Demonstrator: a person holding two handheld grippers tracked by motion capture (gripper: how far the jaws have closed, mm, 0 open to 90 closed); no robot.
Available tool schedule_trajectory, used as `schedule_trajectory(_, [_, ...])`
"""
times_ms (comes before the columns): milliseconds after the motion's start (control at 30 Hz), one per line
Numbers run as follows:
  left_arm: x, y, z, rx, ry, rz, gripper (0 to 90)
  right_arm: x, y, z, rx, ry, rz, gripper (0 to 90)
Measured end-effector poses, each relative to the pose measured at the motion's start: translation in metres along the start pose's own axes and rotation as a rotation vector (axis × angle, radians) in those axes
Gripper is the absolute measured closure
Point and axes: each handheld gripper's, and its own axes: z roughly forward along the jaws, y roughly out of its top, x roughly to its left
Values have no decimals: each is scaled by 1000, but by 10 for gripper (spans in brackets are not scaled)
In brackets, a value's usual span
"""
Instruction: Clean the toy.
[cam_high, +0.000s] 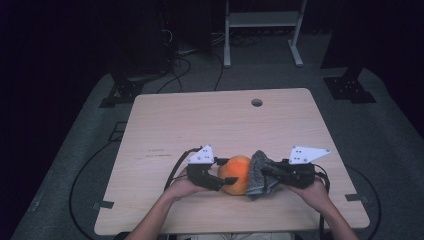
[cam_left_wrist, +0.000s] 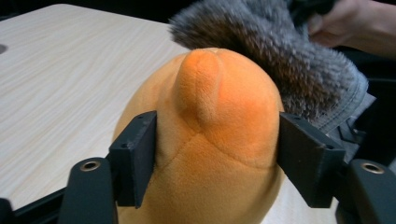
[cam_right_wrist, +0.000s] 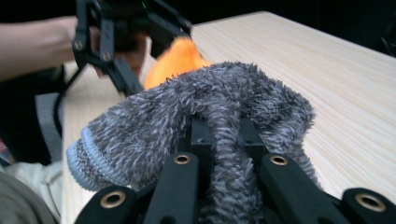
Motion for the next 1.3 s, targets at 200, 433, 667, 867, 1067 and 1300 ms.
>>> schedule_trajectory(200, [4, -3, -6, 4, -3, -8, 340, -3, -10, 7, 37, 5, 19, 810])
schedule_trajectory(433, [-2, -1, -1, 5, -77, 12, 290, 7, 0, 3, 3, 37, 14, 810])
schedule_trajectory(667, [0, -5, -6, 0, -68, 23, 389, 2, -7, 4, 40, 2, 16, 811])
schedule_trajectory(867, [-8, -3, 0, 26, -90, 89, 411, 8, 4, 4, -4, 48, 20, 811])
schedule_trajectory(1067, [-5, -5, -4, 29, -81, 68, 383, 8, 6, 17, 32, 51, 3, 811])
schedule_trajectory(1300, [-6, -4, -3, 24, -77, 68, 397, -1, -8, 4, 68, 7, 33, 811])
